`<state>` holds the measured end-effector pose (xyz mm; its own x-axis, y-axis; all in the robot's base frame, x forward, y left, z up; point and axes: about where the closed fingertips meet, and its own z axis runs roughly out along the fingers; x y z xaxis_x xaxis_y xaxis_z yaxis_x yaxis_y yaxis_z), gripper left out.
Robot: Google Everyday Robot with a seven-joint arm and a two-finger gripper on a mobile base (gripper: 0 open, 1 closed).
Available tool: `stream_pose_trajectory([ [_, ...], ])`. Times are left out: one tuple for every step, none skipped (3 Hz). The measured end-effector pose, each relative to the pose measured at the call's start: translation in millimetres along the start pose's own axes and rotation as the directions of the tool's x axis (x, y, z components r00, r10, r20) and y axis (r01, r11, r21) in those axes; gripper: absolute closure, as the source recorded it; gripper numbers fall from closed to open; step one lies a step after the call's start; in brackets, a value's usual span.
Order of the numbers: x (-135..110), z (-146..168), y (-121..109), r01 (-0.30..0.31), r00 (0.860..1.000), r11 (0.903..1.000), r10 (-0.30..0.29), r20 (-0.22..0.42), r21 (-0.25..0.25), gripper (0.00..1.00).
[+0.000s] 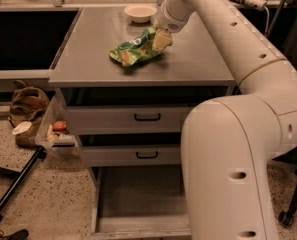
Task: Place green rice chip bag into bottom drawer
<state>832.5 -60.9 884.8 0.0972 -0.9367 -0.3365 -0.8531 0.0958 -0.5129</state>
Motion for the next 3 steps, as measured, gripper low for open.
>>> stream_pose_trajectory([
  [0.0,0.0,0.0,0.000,1.000,1.0000,0.000,0.000,0.000,0.78],
  [-5.1,-6.1,-0.3,0.004,0.999,0.9999,-0.003,-0.038,0.014,0.99],
  [-11.2,-41.7,4.2,0.002,0.991,0.9995,0.003,-0.137,0.033,1.00],
])
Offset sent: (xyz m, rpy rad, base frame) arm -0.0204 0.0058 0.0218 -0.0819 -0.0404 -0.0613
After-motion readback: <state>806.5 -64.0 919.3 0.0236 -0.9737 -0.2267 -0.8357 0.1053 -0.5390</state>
